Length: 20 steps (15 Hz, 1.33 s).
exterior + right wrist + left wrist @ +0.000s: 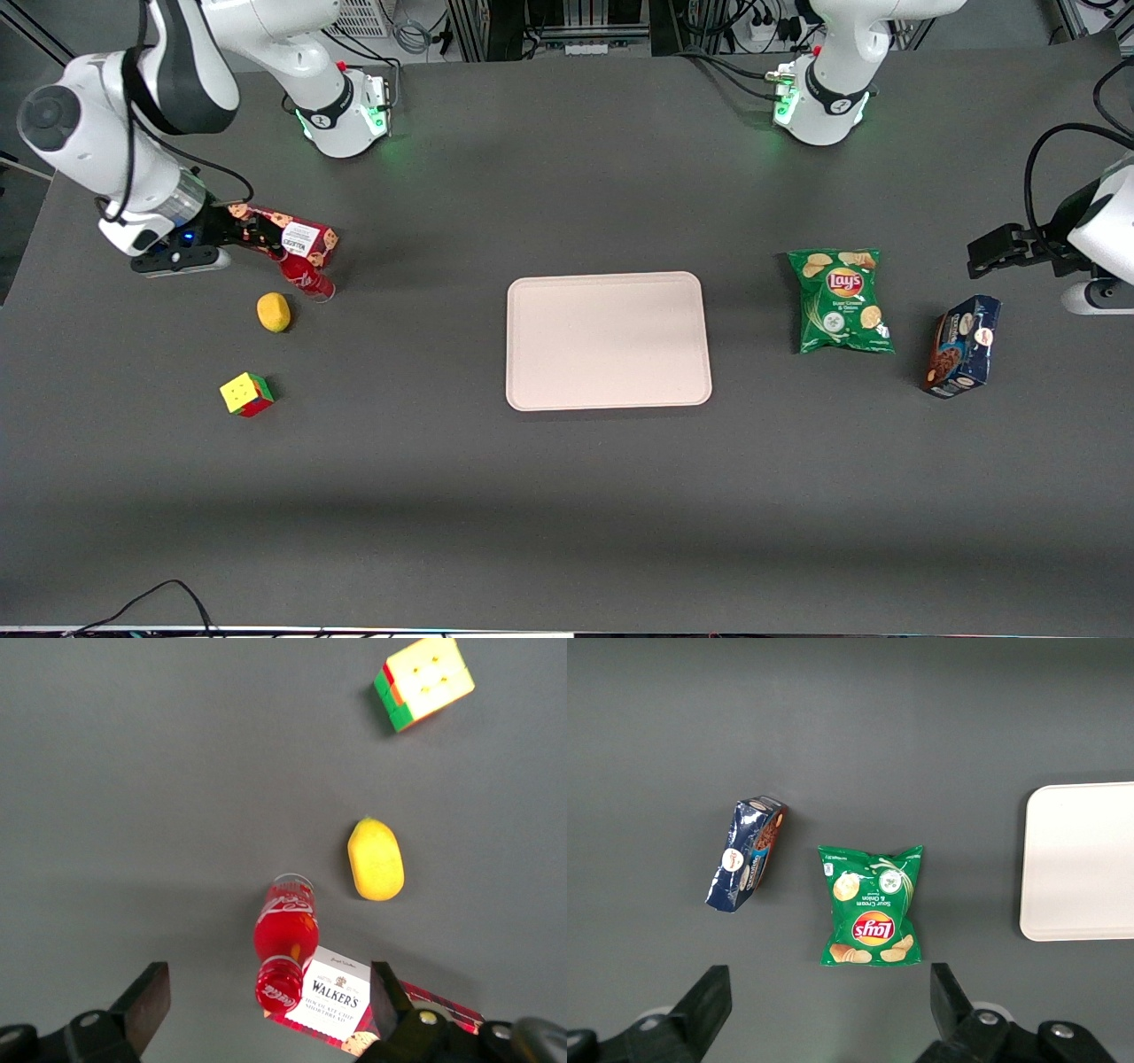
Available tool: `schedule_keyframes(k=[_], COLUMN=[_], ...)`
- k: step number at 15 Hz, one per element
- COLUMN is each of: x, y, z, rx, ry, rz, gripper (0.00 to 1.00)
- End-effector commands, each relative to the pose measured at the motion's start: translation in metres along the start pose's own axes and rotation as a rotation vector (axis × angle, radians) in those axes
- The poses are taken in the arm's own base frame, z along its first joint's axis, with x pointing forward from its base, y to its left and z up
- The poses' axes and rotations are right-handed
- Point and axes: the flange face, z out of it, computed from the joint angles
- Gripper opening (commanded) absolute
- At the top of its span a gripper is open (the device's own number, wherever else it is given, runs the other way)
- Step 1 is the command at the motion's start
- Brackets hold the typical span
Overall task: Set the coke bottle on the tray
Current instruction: 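Lower the open right gripper around the bottle neck and close it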
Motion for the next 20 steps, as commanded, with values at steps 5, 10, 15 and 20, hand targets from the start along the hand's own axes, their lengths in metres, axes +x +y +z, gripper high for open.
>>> schedule_keyframes(k=[5, 10, 15, 20], x=[-0.021, -0.025, -0.029, -0.03], y=[0.0, 0.005, 0.005, 0.005], z=[0.03, 0.053, 0.064, 0.073], rx=[-0.034, -0.035, -0.045, -0.046], ry=[0.004, -0.017, -0.03, -0.037], rz=[-0.052, -0.053, -0.065, -0.063], gripper=[1.0, 1.0, 1.0, 1.0])
